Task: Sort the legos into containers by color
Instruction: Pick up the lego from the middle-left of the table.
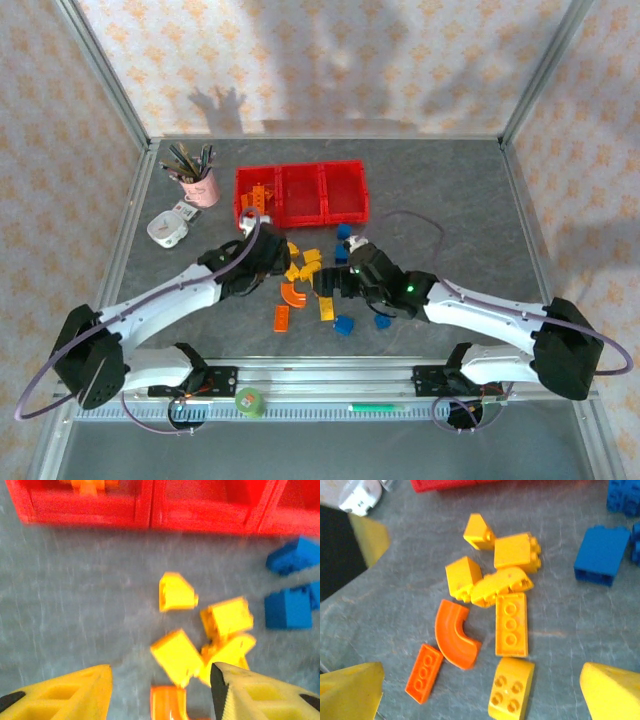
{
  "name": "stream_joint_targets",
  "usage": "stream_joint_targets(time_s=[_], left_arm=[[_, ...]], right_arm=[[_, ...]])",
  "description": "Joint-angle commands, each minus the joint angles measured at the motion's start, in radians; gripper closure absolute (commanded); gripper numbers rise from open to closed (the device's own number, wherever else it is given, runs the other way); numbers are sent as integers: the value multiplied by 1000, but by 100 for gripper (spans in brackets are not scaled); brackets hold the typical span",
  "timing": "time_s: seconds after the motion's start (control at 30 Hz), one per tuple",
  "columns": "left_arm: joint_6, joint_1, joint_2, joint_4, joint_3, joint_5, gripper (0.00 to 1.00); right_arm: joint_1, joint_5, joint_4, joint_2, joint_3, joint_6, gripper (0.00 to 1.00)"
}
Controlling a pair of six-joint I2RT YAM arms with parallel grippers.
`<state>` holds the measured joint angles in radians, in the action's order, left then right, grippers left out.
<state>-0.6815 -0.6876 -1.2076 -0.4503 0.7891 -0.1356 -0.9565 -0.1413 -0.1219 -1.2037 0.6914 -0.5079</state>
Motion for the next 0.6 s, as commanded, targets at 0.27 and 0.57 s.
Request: stream_joint_targets(time_s=[0.27,0.57], left_arm=[[-256,-254,91,-83,-176,10,38],[-278,-310,-41,-30,-198,5,35]], right_arm=[[-75,64,26,70,-137,-107,0],[-75,92,50,113,-194,-130,0]])
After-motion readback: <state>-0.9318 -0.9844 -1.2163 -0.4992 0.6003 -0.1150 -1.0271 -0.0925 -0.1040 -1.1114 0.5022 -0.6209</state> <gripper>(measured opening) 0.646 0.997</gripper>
